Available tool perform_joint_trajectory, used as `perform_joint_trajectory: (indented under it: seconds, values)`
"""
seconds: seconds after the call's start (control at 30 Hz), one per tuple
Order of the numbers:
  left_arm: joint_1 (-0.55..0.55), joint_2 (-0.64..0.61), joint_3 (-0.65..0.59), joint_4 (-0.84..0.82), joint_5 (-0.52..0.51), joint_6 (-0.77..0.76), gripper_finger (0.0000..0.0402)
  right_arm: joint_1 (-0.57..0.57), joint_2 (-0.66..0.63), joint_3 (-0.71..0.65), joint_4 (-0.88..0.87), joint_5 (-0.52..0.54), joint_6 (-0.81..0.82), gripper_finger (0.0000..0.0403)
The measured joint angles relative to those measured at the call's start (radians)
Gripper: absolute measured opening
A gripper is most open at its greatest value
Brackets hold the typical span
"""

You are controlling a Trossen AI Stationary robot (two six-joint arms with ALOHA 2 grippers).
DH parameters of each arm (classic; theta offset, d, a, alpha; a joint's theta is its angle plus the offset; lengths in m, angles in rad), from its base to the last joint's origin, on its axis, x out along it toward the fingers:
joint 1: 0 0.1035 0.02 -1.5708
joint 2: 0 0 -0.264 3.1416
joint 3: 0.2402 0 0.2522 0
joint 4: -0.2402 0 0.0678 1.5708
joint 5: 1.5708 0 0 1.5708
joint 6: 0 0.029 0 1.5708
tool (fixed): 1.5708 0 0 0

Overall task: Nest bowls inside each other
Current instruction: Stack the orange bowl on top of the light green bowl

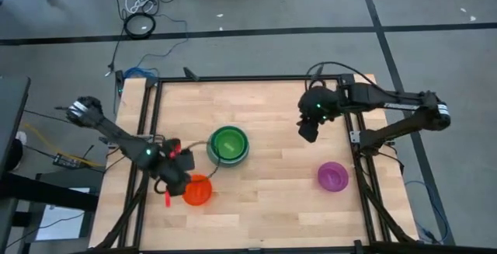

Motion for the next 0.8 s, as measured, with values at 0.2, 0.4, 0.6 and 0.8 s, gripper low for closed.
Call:
perform_joint_trajectory:
  seconds: [0.2,0.4,0.6,0.8]
  values:
    - [-0.069,0.096,0.000,0.003,0.003,-0.007,0.0156,0.075,-0.013,-0.031,0.002,0.035,0.092,0.0138]
    - [-0.077,0.137,0.000,0.066,0.022,-0.055,0.0156,0.133,0.012,-0.030,0.007,0.076,0.131,0.0138]
    - [-0.061,0.144,-0.017,0.096,0.035,-0.151,0.0156,0.141,0.023,-0.030,0.017,0.079,0.142,0.0138]
    - [-0.055,0.144,-0.115,0.209,0.094,-0.237,0.0156,0.139,0.027,-0.030,0.035,0.079,0.119,0.0138]
